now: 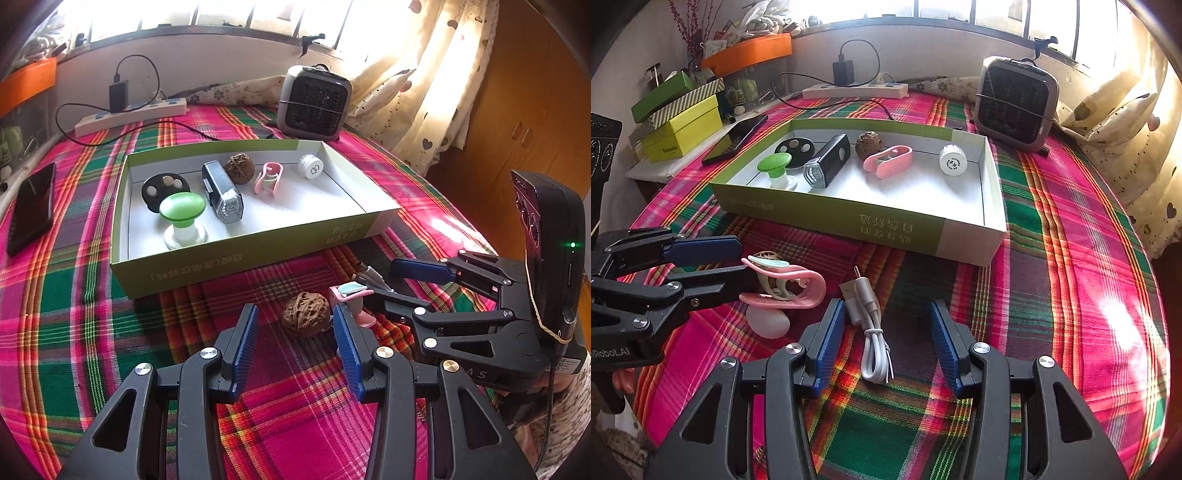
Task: Organize objects
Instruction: 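Close left tool on second walnut while right tool closes on white USB cable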
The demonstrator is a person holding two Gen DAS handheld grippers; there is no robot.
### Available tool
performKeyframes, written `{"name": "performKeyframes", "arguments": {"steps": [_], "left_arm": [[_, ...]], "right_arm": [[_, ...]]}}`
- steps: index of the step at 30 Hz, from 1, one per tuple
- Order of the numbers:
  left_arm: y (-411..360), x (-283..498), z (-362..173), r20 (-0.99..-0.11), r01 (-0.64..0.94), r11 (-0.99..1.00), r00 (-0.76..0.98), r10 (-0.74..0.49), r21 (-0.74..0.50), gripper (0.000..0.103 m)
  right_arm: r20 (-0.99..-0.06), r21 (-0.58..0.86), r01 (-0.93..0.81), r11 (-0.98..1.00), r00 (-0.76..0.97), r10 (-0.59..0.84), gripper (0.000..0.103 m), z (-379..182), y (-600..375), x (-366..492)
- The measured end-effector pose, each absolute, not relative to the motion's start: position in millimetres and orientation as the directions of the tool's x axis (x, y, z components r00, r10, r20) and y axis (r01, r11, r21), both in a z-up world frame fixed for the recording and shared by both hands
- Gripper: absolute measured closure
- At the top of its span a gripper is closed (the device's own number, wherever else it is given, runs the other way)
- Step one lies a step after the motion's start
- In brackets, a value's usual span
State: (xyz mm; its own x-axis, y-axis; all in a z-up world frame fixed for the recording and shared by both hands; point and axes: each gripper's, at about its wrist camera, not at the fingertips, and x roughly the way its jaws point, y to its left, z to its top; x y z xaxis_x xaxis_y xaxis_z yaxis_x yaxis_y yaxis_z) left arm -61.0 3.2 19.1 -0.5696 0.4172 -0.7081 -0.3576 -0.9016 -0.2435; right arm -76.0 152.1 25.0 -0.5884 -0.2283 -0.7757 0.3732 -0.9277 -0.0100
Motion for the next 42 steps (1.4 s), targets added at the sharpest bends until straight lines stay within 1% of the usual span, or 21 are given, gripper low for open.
{"name": "performKeyframes", "arguments": {"steps": [2,7,13,16,25,27,29,32,42], "left_arm": [[4,-63,18,-0.712,-0.355,-0.903,-0.568,0.414,-0.242,0.063],[8,-67,15,-0.722,-0.361,-0.903,-0.559,0.408,-0.232,0.063],[10,-71,13,-0.726,-0.355,-0.906,-0.556,0.405,-0.233,0.063],[11,-72,13,-0.727,-0.355,-0.906,-0.556,0.403,-0.231,0.063],[13,-74,13,-0.731,-0.35,-0.912,-0.562,0.387,-0.213,0.063],[13,-74,13,-0.732,-0.347,-0.914,-0.564,0.382,-0.21,0.066],[12,-75,13,-0.734,-0.34,-0.917,-0.566,0.376,-0.207,0.072],[12,-75,13,-0.735,-0.337,-0.919,-0.567,0.372,-0.206,0.076],[8,-76,14,-0.733,-0.326,-0.923,-0.573,0.365,-0.204,0.076]], "right_arm": [[-0.776,-0.012,0.373,-0.928,-0.588,-0.227,0.056,25,152,-76],[-0.778,-0.012,0.367,-0.93,-0.588,-0.222,0.069,26,156,-77],[-0.778,-0.01,0.362,-0.932,-0.589,-0.22,0.077,26,160,-78],[-0.778,-0.009,0.362,-0.932,-0.588,-0.221,0.079,26,161,-79],[-0.778,-0.006,0.362,-0.932,-0.588,-0.223,0.082,26,162,-80],[-0.777,-0.004,0.361,-0.932,-0.588,-0.224,0.082,26,163,-80],[-0.777,-0.004,0.362,-0.932,-0.588,-0.224,0.082,26,163,-80],[-0.777,-0.004,0.361,-0.933,-0.588,-0.225,0.082,26,163,-80],[-0.777,-0.004,0.361,-0.933,-0.588,-0.224,0.083,26,163,-79]]}}
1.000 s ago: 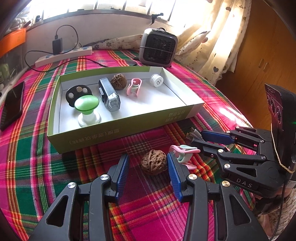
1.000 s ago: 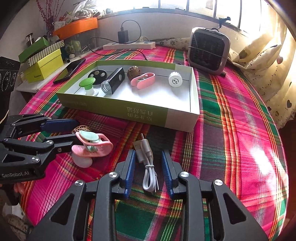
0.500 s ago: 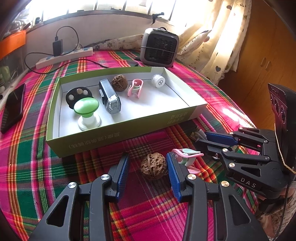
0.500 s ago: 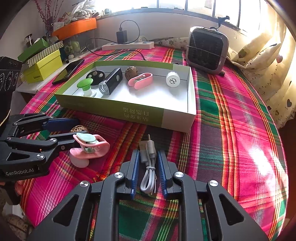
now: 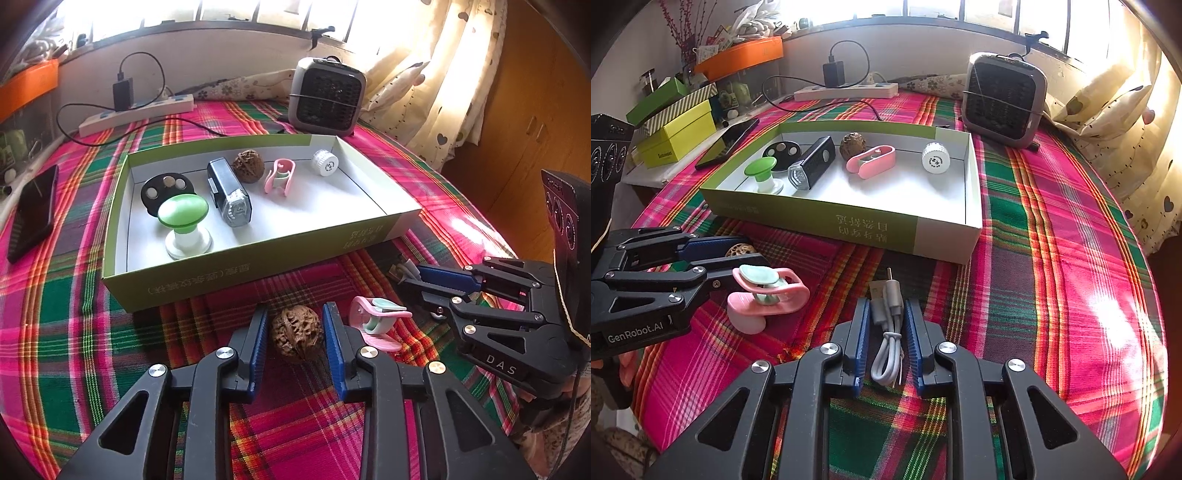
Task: Organize objects
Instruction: 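Close left tool on second walnut while right tool closes on white USB cable, then carry walnut with left tool into white box while right carries white cable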
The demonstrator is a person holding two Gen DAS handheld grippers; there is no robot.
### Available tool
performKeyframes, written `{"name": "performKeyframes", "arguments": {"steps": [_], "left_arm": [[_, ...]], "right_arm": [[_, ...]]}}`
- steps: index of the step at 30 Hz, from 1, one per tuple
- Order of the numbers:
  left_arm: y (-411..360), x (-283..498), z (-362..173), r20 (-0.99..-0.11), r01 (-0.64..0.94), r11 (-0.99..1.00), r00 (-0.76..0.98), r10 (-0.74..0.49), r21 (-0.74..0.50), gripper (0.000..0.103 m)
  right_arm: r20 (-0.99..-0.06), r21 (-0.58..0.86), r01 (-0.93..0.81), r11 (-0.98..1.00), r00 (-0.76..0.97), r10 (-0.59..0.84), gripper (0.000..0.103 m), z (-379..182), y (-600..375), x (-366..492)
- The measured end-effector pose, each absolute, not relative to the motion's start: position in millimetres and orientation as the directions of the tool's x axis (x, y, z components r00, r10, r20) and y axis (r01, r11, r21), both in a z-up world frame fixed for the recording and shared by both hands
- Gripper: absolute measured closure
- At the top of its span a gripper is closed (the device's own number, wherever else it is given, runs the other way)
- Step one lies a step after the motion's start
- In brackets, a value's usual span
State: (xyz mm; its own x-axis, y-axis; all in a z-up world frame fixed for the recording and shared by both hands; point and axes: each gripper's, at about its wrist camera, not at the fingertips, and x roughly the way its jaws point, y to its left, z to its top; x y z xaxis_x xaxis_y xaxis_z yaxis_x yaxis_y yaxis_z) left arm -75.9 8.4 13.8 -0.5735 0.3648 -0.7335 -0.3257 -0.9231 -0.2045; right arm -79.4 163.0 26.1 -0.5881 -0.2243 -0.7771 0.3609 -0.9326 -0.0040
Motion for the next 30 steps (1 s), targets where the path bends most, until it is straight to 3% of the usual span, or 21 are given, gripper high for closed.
{"name": "performKeyframes", "arguments": {"steps": [30], "left_arm": [[-1,-74,38,-0.694,-0.321,-0.921,-0.613,0.378,-0.218,0.076]], "right_arm": [[-0.747,0.042,0.364,-0.93,-0.607,-0.272,0.084,46,165,-79]]}}
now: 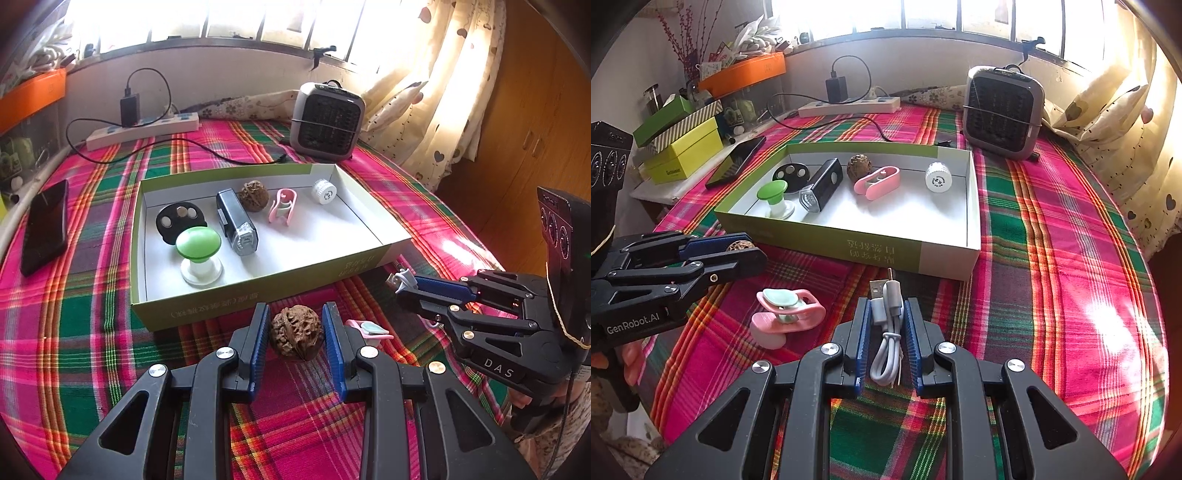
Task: Organize objects
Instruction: 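Carry walnut with left tool into white box while right carries white cable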
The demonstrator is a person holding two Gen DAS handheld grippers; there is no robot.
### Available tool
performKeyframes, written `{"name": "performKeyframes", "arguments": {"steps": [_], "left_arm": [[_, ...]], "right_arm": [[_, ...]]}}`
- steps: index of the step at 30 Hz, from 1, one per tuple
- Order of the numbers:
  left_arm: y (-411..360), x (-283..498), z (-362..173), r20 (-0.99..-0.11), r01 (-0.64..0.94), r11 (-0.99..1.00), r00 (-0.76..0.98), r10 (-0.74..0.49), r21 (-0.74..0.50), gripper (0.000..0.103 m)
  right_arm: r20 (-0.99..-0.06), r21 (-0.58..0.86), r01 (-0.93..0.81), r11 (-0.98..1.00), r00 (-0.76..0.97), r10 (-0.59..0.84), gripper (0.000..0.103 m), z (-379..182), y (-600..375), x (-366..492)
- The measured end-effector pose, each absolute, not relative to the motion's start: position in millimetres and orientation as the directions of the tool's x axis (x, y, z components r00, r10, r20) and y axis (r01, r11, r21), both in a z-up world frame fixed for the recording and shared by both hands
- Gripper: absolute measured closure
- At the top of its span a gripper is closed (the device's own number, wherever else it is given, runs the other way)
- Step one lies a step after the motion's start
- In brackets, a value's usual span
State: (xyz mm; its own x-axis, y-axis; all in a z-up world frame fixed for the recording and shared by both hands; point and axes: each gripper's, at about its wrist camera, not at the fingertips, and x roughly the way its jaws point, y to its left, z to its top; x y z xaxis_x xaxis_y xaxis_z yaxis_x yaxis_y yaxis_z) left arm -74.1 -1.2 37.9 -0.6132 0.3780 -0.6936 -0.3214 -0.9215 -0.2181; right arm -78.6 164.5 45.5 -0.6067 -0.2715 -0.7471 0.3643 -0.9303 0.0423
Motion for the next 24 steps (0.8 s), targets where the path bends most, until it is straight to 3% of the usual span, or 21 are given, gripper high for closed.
{"name": "performKeyframes", "arguments": {"steps": [24], "left_arm": [[13,-118,57,-0.67,-0.347,-0.914,-0.629,0.394,-0.212,0.076]], "right_arm": [[-0.723,0.041,0.362,-0.931,-0.632,-0.278,0.084,72,163,-124]]}}
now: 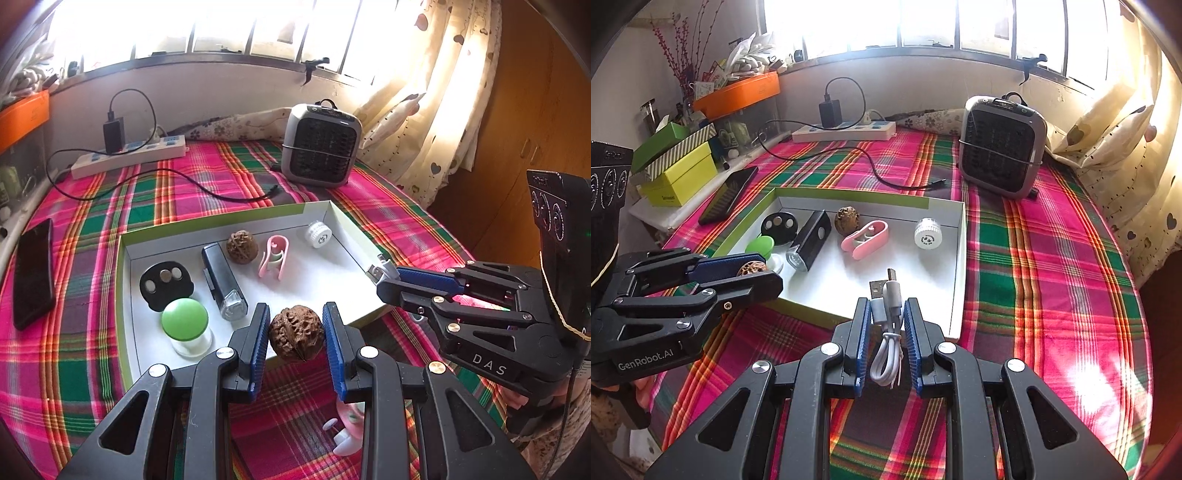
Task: Organize objects
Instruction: 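Carry walnut with left tool into white box while right carries white cable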
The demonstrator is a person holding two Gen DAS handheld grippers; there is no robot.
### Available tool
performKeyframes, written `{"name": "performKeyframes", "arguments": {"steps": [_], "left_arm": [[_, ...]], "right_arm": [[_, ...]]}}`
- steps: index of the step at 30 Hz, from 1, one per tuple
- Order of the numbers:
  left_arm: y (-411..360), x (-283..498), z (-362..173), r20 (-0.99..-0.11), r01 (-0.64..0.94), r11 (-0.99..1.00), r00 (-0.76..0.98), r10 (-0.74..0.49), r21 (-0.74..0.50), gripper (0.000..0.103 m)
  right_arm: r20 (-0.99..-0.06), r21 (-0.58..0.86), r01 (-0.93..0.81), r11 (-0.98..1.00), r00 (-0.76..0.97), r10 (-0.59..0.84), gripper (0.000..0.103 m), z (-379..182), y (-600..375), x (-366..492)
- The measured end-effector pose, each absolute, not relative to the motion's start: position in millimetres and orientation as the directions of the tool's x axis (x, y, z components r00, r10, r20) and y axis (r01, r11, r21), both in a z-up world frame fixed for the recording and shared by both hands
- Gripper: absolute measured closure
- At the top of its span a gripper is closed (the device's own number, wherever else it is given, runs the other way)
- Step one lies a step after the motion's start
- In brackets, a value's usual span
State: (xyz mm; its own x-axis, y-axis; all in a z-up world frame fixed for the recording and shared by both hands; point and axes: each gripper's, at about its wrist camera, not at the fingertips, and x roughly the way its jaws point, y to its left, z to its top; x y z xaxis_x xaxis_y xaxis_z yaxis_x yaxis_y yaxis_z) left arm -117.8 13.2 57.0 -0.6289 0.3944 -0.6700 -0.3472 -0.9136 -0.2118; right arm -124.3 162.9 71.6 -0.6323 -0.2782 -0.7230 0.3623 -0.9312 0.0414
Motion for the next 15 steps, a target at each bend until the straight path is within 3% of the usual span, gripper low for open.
{"name": "performKeyframes", "arguments": {"steps": [15], "left_arm": [[20,-157,44,-0.69,-0.333,-0.918,-0.614,0.383,-0.213,0.076]], "right_arm": [[-0.745,0.05,0.353,-0.934,-0.61,-0.271,0.084,63,157,-170]]}}
